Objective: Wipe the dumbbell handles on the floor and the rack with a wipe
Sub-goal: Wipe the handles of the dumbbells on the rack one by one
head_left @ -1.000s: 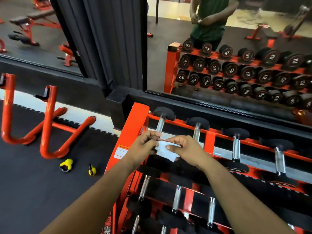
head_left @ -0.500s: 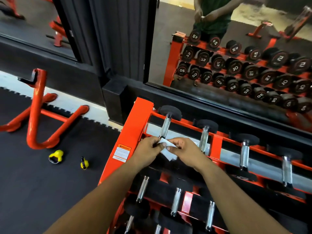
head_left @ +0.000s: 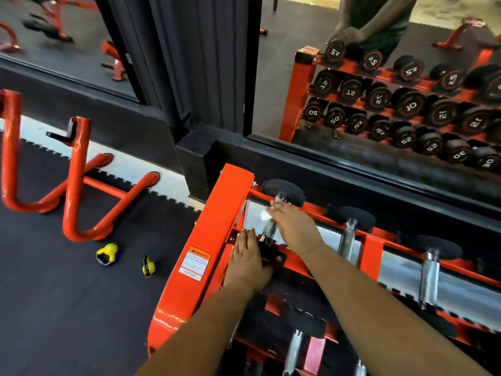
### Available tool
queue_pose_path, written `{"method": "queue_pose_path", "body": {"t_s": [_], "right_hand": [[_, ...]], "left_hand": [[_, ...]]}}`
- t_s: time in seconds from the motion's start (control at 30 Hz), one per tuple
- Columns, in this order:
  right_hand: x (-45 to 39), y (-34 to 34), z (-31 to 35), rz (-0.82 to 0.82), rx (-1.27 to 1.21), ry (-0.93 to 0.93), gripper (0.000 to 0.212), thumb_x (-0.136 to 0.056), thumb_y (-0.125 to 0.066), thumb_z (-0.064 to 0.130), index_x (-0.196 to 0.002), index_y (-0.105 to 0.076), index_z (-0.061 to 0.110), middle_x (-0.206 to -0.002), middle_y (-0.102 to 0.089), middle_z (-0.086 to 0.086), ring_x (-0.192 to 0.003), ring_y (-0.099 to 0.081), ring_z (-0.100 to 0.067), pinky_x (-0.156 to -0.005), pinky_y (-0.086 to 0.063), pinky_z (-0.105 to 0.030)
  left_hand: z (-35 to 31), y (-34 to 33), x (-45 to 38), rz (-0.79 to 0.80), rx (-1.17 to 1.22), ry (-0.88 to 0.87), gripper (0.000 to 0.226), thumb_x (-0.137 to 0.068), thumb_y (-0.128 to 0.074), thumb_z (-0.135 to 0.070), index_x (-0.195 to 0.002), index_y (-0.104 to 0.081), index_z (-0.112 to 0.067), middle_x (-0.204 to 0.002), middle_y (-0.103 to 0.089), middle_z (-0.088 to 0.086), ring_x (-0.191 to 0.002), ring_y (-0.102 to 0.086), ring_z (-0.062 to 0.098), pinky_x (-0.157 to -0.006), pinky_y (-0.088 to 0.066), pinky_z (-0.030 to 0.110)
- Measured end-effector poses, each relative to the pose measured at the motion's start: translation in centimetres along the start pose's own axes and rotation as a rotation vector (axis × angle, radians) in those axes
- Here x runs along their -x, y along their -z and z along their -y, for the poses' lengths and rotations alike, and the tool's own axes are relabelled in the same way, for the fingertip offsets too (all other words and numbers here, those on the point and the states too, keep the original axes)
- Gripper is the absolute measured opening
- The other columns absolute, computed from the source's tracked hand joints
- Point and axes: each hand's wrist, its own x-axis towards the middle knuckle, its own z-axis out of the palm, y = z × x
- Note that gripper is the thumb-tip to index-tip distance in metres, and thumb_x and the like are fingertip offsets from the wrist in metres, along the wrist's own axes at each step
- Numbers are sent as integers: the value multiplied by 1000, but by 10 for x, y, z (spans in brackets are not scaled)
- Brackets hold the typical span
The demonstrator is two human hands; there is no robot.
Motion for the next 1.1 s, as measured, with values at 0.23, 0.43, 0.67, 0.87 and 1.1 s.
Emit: {"method": "queue_pose_path", "body": {"t_s": [0.23,0.43,0.67,0.87,1.1], "right_hand": [[20,-24,-32,134,319,541,63,-93,-50,16,-154,-37,20,-161,-36,-2,-151,-29,-21,-124,-20,-49],[9,-12,-29,44,267,263,72,-93,-47,9,-160,-22,17,-167,-18,-5,-155,-8,-23,-125,-10,-48],[10,-11,-32,69,334,318,67,-91,-41,11,-157,-31,16,-164,-29,-7,-153,-21,-24,-124,-19,-51],[27,-17,-22,183,270,488,67,-94,-42,15,-159,-25,15,-165,-24,-9,-154,-16,-27,-125,-15,-48],[12,-6,-39,64,339,261,74,-88,-12,8,-162,-7,14,-169,-2,-10,-156,-2,-26,-126,-9,-49]], "left_hand": [[-6,-6,-7,2,-29,23,104,-93,-58,-55,-161,5,-9,-169,3,16,-157,4,28,-127,-7,42],[-10,-1,-10,38,-171,49,107,-94,-49,-65,-160,13,-8,-169,15,15,-156,14,28,-127,2,45],[-11,-2,-8,43,-139,26,100,-98,-48,-59,-160,13,-9,-169,15,13,-157,13,25,-127,3,40],[-6,-1,-9,67,-37,24,105,-96,-56,-56,-160,11,-7,-170,11,11,-157,11,23,-127,-2,39],[-8,1,-15,111,-108,72,109,-94,-56,-62,-160,15,-10,-169,13,12,-157,8,28,-128,-5,44]]}}
